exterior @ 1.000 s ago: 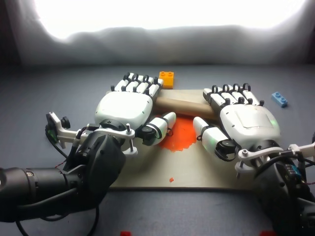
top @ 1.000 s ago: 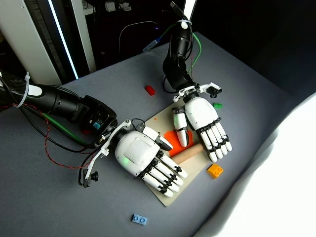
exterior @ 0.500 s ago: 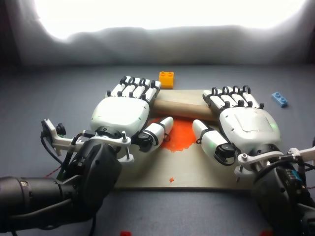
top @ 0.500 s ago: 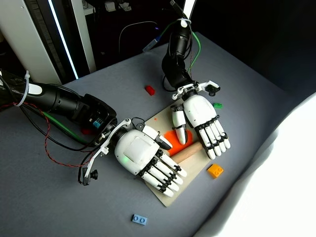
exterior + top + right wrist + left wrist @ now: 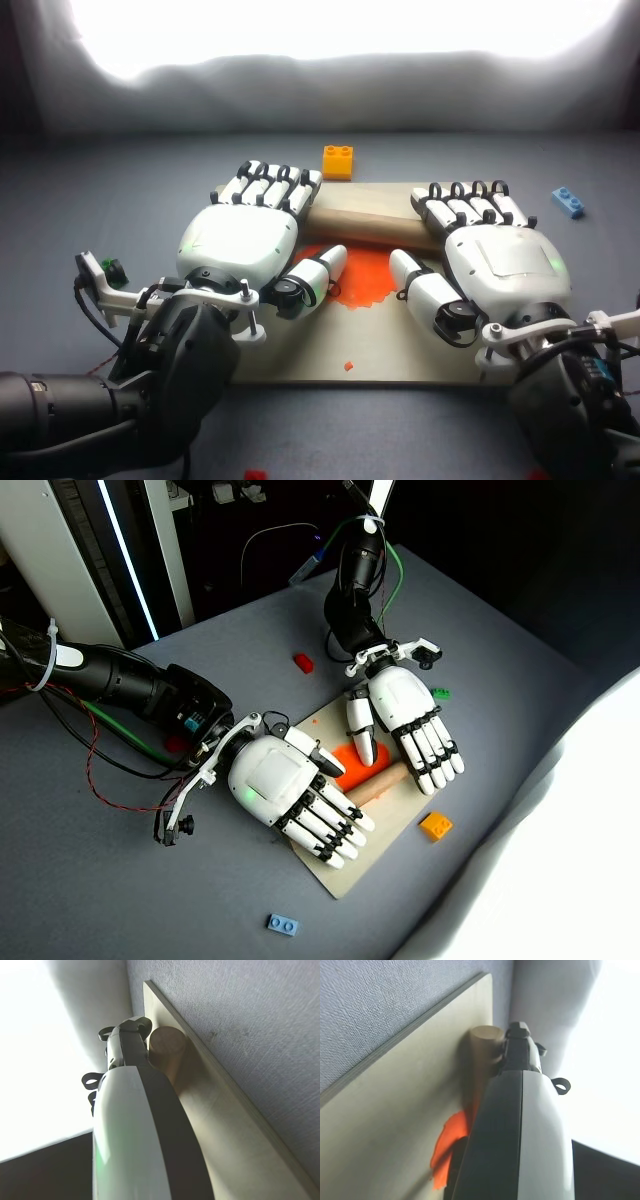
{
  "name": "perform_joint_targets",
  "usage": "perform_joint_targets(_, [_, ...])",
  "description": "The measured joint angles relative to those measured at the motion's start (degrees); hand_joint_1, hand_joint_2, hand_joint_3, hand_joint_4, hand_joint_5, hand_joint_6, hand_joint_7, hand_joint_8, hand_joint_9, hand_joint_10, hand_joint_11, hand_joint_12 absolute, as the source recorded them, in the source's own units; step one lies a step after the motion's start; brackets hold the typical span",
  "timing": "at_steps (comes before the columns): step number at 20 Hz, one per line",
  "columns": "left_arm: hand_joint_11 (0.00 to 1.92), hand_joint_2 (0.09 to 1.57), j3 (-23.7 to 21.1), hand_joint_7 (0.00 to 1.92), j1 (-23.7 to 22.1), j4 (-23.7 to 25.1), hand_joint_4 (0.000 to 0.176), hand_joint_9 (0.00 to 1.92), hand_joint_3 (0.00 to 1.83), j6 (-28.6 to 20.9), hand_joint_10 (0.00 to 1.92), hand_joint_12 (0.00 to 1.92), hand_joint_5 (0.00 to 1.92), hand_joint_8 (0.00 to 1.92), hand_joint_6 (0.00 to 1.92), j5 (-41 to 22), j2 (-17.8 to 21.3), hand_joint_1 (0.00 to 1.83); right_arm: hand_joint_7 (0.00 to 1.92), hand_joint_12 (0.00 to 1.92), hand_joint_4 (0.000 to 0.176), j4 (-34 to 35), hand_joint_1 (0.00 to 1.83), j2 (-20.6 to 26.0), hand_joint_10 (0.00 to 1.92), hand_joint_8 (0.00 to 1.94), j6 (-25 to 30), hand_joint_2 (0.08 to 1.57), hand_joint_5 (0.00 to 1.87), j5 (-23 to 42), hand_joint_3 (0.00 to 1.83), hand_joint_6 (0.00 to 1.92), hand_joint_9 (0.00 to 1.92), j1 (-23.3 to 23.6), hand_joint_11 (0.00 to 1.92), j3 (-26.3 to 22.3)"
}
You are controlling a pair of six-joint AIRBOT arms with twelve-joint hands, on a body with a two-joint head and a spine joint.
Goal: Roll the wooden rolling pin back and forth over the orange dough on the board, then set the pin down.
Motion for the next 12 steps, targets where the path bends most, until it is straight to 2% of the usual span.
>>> perform_joint_targets(2, [0.00, 1.46, -0.44, 0.12, 0.00, -0.26, 0.000, 0.05, 0.00, 0.04, 0.01, 0.00, 0.10, 0.01, 0.01, -0.02, 0.20, 0.00, 0.24, 0.44, 0.000, 0.04, 0.00, -0.02, 0.01, 0.00, -0.17, 1.51, 0.22, 0.20, 0.00, 0.00, 0.17, 0.00, 0.00, -0.31])
perform_joint_targets(5, [0.00, 1.45, -0.85, 0.13, 0.13, -0.17, 0.000, 0.06, 0.00, 0.09, 0.01, 0.00, 0.10, 0.01, 0.01, 0.04, 0.61, 0.00, 0.26, 0.45, 0.000, 0.11, 0.00, -0.02, 0.01, 0.00, -0.20, 1.51, 0.23, 0.61, 0.00, 0.00, 0.17, -0.26, 0.00, -0.68])
perform_joint_targets(8, [0.00, 1.46, -1.62, 0.14, 0.42, -0.13, 0.000, 0.07, 0.00, 0.15, 0.01, 0.00, 0.10, 0.01, 0.01, -0.15, 1.03, 0.00, 0.28, 0.57, 0.000, 0.02, 0.00, -0.02, 0.01, 0.01, -0.37, 1.52, 0.24, 1.27, 0.00, 0.01, 0.19, -0.44, 0.00, -1.42])
perform_joint_targets(12, [0.01, 1.45, -2.60, 0.15, 0.48, -0.44, 0.000, 0.09, 0.00, 0.44, 0.02, 0.00, 0.11, 0.01, 0.01, -0.02, 1.70, 0.00, 0.26, 0.53, 0.000, 0.22, 0.00, -0.02, 0.01, 0.00, -0.44, 1.52, 0.24, 1.49, 0.00, 0.01, 0.19, -0.44, 0.00, -1.84])
